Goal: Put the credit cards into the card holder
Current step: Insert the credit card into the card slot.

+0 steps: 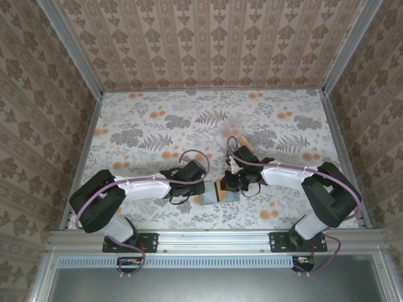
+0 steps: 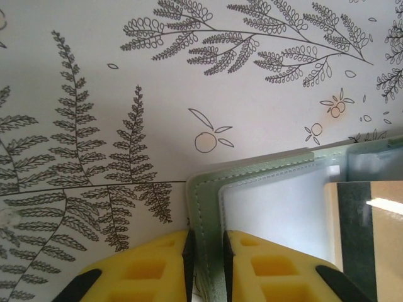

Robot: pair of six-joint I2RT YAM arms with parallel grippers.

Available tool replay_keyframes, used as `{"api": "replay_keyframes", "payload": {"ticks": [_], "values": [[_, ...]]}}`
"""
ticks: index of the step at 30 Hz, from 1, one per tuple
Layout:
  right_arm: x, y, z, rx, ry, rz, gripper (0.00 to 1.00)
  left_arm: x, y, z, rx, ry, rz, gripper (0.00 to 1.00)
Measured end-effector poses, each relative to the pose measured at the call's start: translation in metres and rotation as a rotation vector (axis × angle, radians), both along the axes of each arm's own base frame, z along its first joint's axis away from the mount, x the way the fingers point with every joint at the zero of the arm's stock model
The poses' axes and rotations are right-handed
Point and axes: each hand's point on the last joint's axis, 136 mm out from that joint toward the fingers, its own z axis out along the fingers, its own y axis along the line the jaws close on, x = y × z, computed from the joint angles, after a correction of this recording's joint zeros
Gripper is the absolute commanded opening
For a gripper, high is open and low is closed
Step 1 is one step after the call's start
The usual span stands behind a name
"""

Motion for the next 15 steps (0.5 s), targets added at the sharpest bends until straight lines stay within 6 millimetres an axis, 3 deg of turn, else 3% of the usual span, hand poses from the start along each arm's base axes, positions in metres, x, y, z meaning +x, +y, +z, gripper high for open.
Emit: {"api": "replay_keyframes", "payload": {"ticks": [15], "values": [[0.004,0.012,-0.005,0.099,-0.009,0.004,0.01,0.001,0.000,0.000,0.011,0.004,0.002,0.21]]}}
